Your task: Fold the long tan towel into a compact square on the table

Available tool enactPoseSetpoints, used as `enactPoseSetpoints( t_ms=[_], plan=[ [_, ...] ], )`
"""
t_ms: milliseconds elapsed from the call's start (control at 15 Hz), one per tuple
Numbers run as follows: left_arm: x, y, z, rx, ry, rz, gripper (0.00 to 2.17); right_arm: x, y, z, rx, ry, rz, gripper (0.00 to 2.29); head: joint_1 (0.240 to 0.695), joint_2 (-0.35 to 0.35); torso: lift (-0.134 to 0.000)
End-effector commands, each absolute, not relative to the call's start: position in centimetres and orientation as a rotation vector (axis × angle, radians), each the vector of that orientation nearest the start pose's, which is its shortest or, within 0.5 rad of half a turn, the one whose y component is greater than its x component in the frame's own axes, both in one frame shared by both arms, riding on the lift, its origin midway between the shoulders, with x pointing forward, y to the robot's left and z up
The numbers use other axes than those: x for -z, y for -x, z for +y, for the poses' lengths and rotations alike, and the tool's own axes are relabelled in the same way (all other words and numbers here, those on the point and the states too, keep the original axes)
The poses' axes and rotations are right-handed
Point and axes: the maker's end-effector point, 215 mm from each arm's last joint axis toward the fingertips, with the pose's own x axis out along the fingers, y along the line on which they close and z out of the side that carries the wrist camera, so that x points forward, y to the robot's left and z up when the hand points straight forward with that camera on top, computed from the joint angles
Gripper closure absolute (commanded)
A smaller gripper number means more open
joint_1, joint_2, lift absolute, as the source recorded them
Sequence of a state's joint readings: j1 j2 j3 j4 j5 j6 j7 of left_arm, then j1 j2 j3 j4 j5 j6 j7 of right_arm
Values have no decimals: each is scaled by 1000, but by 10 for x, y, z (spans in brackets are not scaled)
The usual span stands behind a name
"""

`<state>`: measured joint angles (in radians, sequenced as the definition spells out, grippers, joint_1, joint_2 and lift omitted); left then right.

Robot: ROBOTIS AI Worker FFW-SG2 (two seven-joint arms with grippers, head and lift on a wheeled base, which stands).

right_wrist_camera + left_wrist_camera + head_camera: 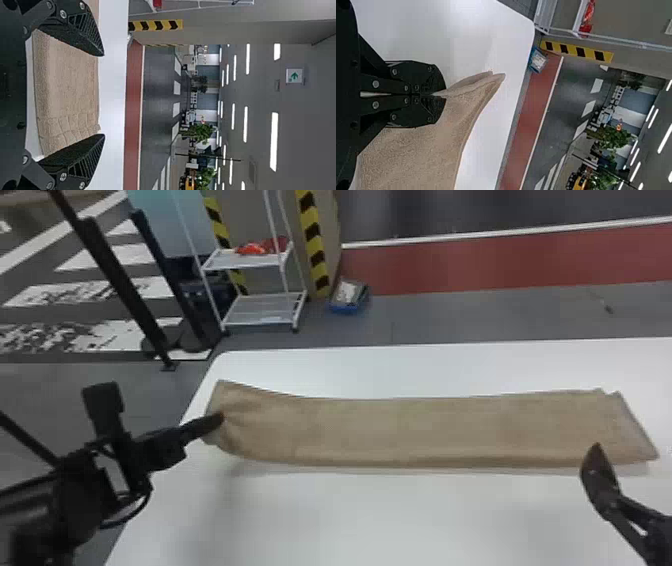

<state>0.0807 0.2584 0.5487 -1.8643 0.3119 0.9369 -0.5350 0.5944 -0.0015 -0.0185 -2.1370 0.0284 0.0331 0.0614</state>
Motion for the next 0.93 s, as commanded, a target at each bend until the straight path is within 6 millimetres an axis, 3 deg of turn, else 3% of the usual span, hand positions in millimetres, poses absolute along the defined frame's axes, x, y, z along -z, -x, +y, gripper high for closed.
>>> enactPoseSetpoints(
  t_ms=[0, 133, 200, 400, 467, 533, 867],
  plan=[
    [362, -494, 452, 82, 316, 500, 2142, 336, -418, -224, -45, 38, 61, 174, 695, 255, -125],
    [338, -490, 437, 121, 329, 501, 2145, 336, -417, -228, -39, 42, 61, 174, 695, 264, -125],
    [328, -487, 418, 149, 324, 509, 2145, 335, -416, -228, -39, 42, 61, 174, 695, 264, -125],
    [323, -469, 313, 324, 344, 595, 2145, 335, -417, -226, -42, 45, 61, 174, 695, 221, -125],
    [323, -469, 285, 358, 311, 612, 2145, 335, -416, -225, -42, 46, 61, 174, 695, 198, -125],
    [310, -476, 257, 395, 258, 599, 2145, 334, -416, -226, -41, 48, 61, 174, 695, 138, -125],
    [268, -481, 154, 511, 140, 611, 2145, 333, -413, -227, -37, 49, 61, 174, 695, -23, -125]
  ],
)
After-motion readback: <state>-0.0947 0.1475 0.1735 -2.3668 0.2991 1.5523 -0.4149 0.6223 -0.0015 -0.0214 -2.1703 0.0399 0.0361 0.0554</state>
